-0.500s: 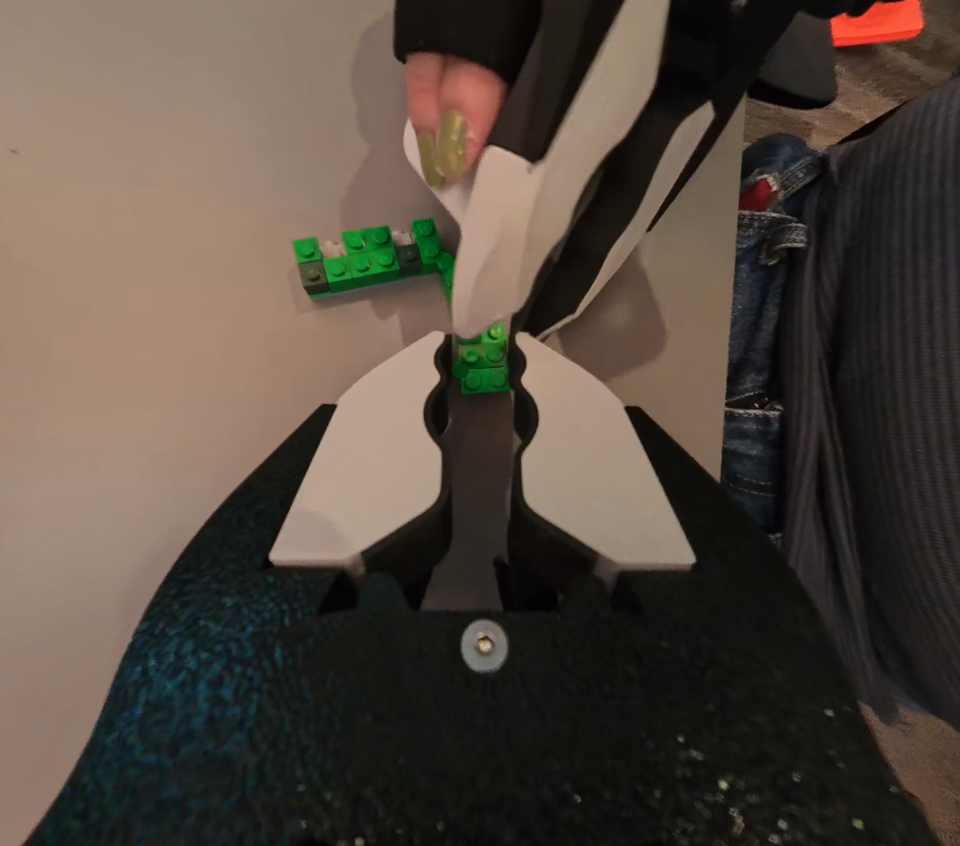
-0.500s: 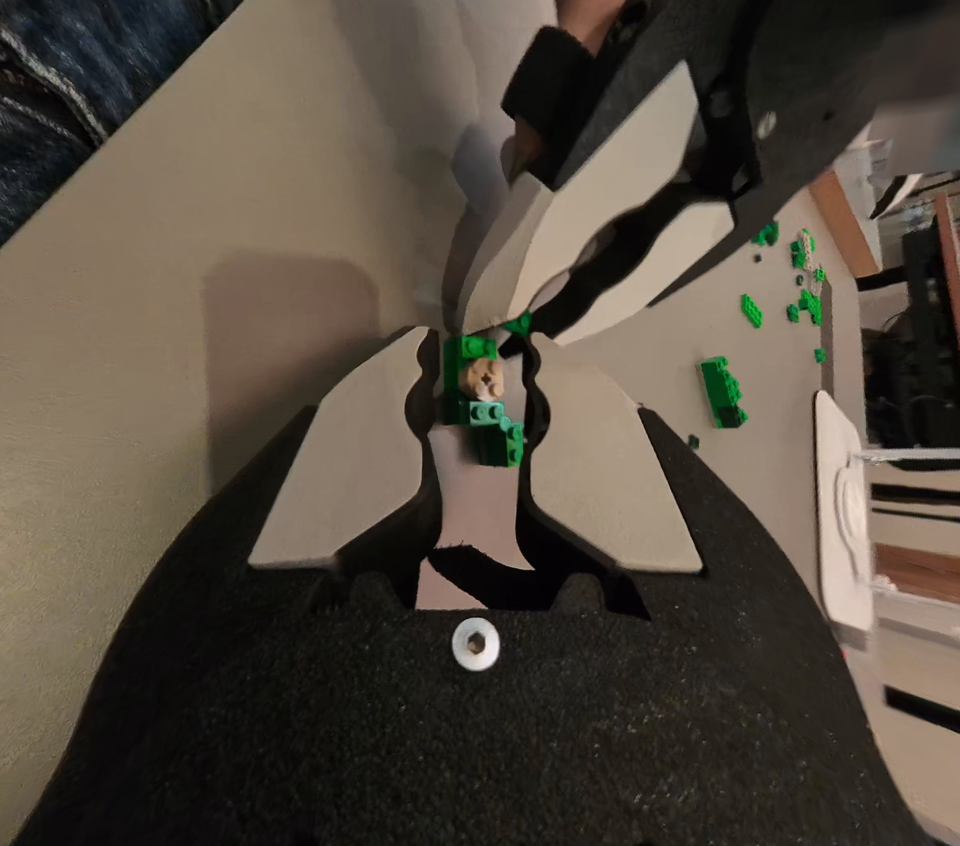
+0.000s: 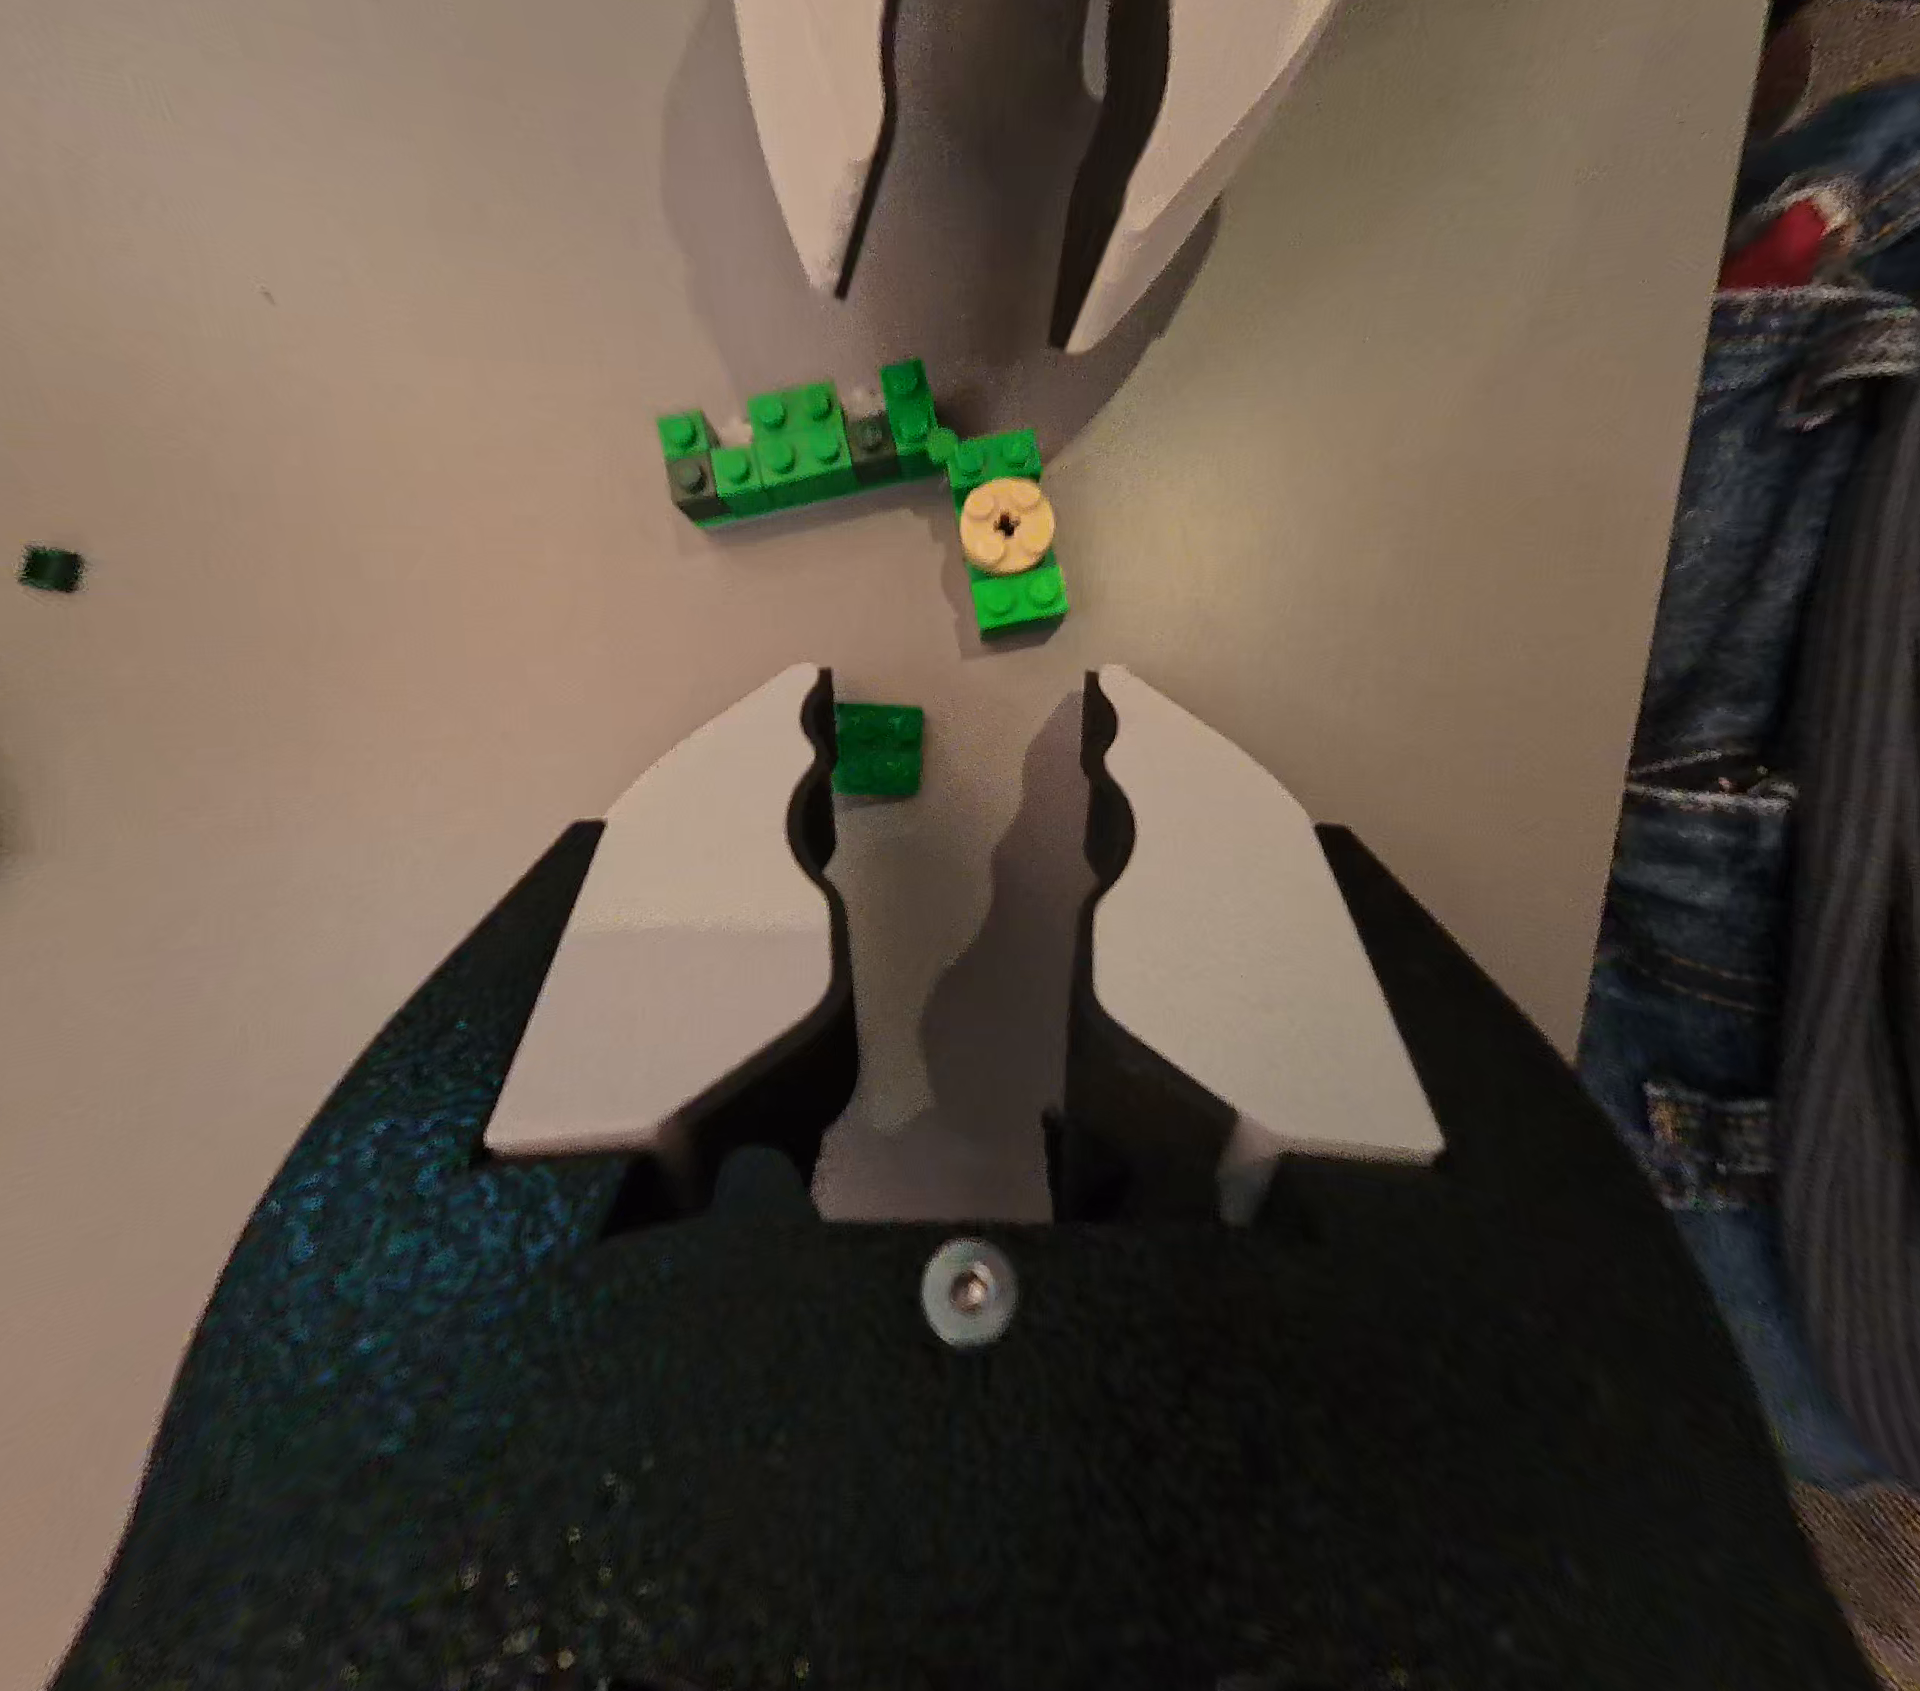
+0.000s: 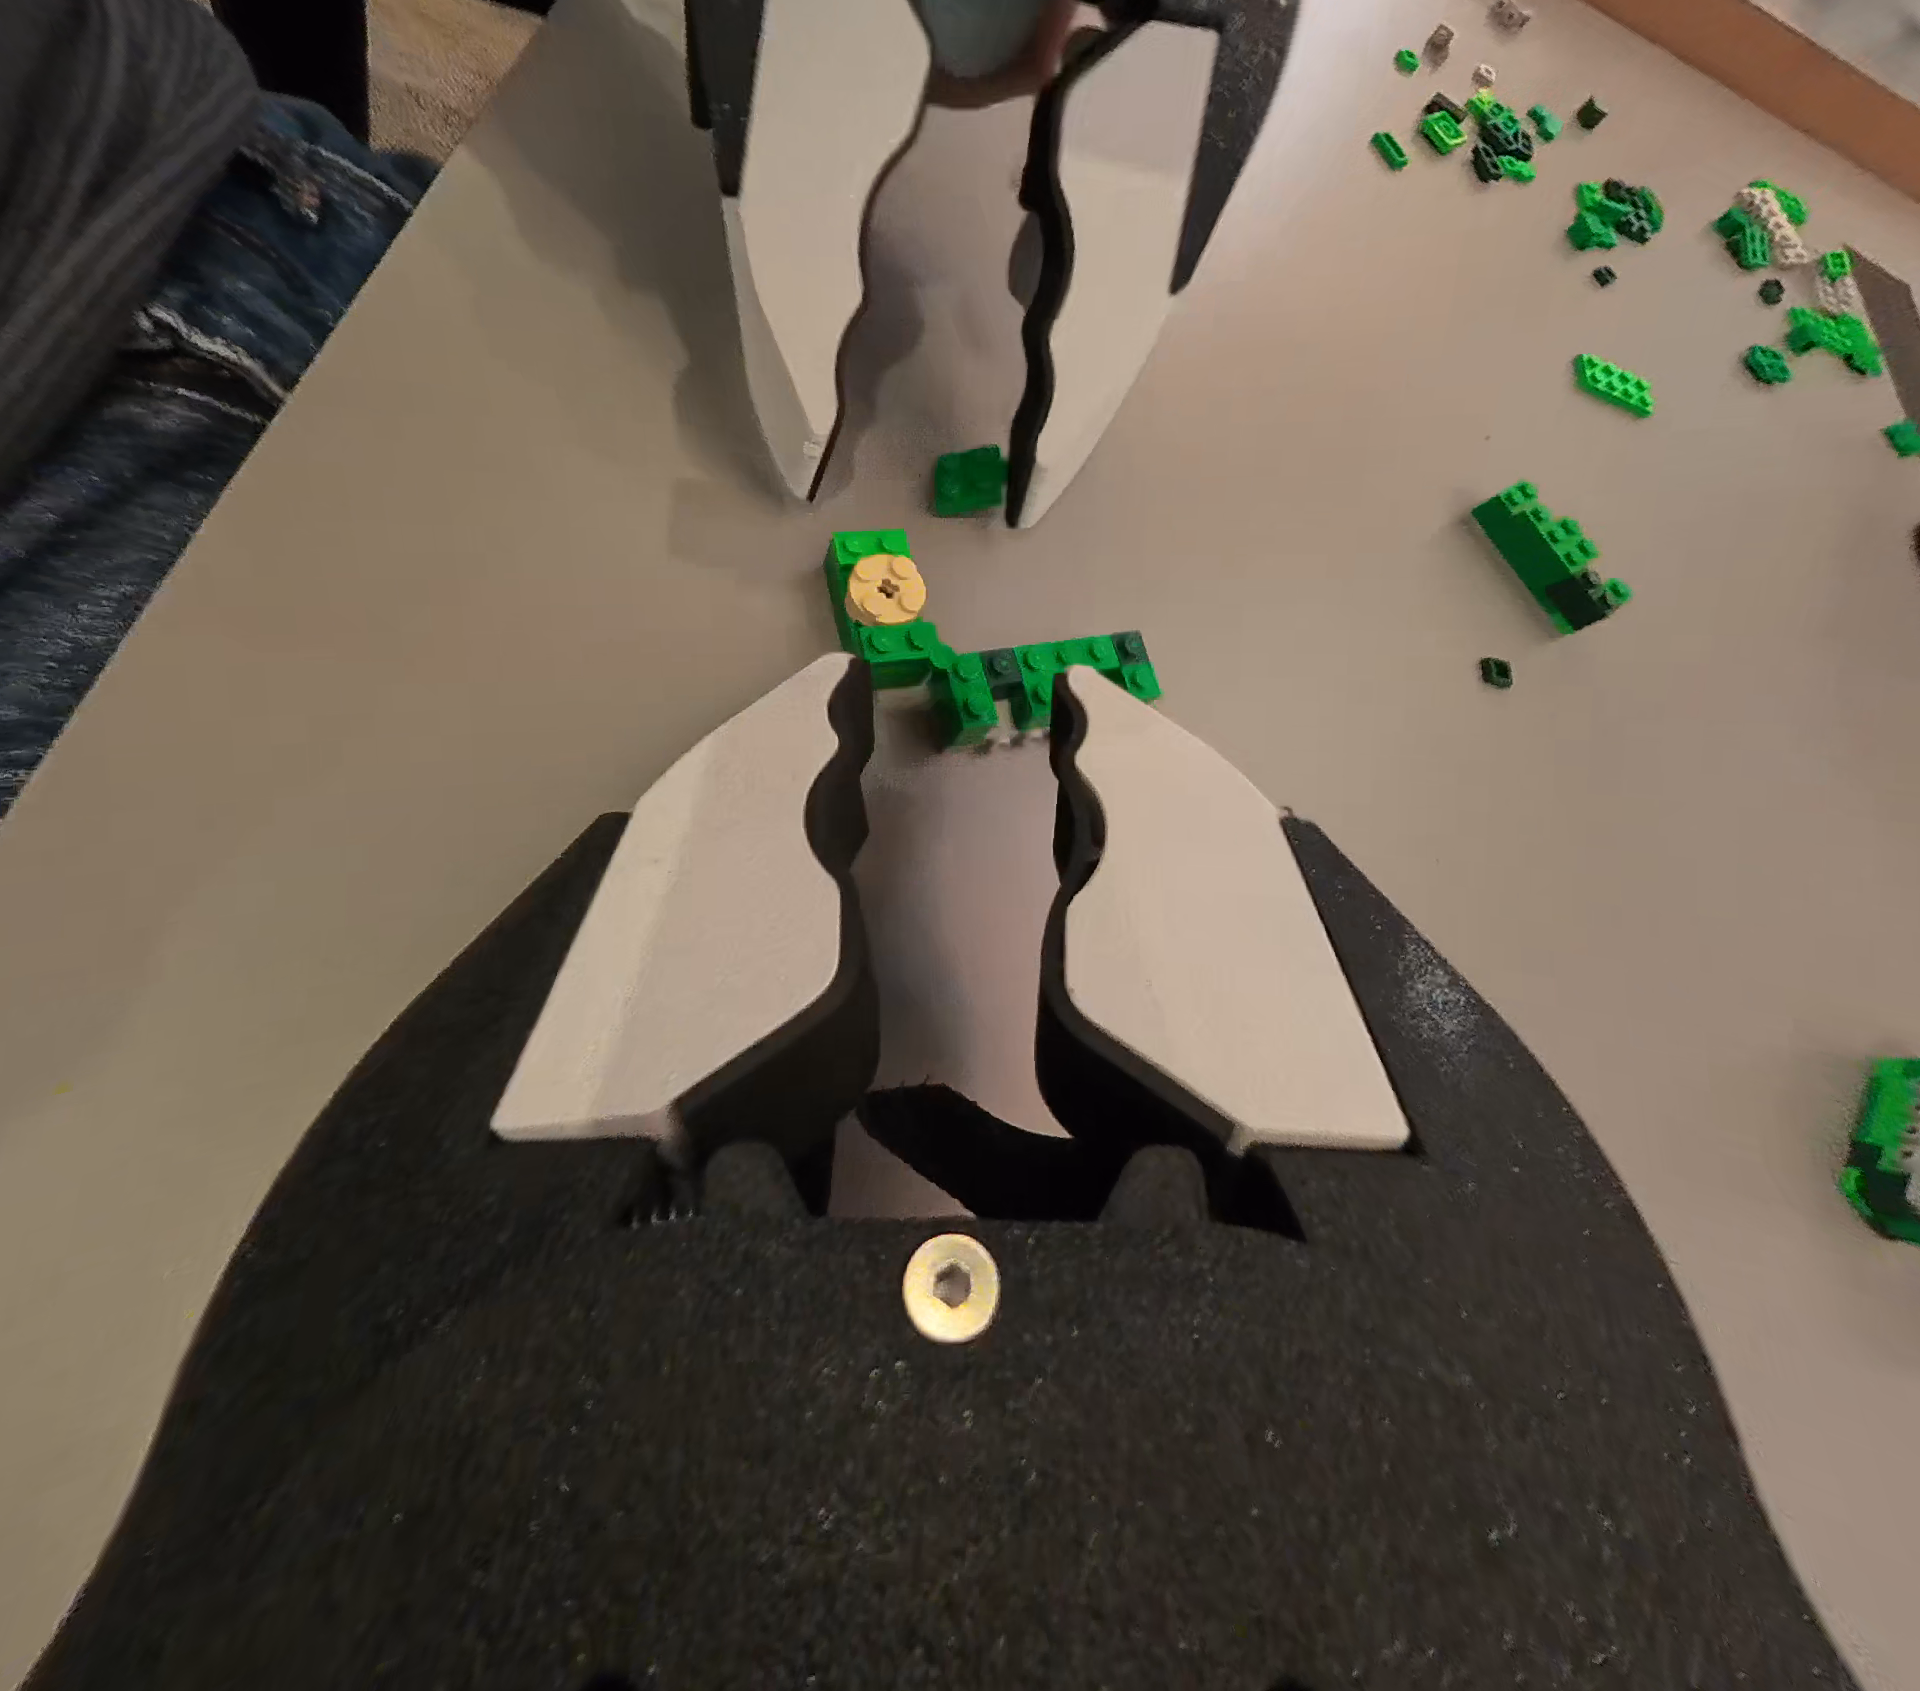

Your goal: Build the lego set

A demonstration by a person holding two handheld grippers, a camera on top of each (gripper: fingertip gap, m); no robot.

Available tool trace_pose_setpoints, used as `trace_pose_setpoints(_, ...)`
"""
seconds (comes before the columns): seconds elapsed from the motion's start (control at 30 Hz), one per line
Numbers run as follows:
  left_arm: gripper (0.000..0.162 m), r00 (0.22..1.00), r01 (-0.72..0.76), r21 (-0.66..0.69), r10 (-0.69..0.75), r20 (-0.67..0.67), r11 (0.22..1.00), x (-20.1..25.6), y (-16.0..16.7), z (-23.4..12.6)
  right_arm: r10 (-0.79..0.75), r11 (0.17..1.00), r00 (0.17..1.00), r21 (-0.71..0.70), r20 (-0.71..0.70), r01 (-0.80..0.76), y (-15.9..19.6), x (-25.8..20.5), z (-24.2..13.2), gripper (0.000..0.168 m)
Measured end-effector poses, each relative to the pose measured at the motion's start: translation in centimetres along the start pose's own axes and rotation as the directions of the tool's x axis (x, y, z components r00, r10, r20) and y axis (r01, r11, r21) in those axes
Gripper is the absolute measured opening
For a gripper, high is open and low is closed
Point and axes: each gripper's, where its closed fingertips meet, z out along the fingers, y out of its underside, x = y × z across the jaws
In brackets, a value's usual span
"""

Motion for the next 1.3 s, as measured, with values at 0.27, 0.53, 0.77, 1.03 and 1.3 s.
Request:
trace_pose_setpoints(0.27, 0.029, 0.999, -0.045, -0.014, 0.045, -0.001, 0.999, 0.9, -1.4, 1.6, 0.115, 0.991, 0.993, 0.069, -0.002, -0.115, 0.0, 1.0, -1.3, 0.033)
trace_pose_setpoints(0.53, 0.016, 0.97, -0.032, 0.364, -0.059, 0.236, 0.931, -2.4, -5.6, -2.6, 0.34, 0.89, 0.932, 0.364, -0.128, -0.275, -3.0, 4.7, -3.7, 0.03)
trace_pose_setpoints(0.77, 0.016, 0.99, 0.039, 0.733, -0.125, 0.063, 0.679, -1.7, -9.4, -7.4, 0.507, 0.618, 0.846, 0.615, 0.163, -0.489, -7.2, 4.4, -4.0, 0.032)
trace_pose_setpoints(1.03, 0.016, 0.985, 0.166, 0.788, -0.128, -0.111, 0.592, -1.2, -9.7, -7.6, 0.493, 0.542, 0.838, 0.67, 0.235, -0.507, -8.5, 4.1, -4.3, 0.026)
trace_pose_setpoints(1.3, 0.016, 0.979, 0.201, 0.804, -0.126, -0.158, 0.559, -0.9, -10.3, -7.2, 0.496, 0.475, 0.816, 0.693, 0.298, -0.542, -9.0, 4.1, -4.5, 0.016)
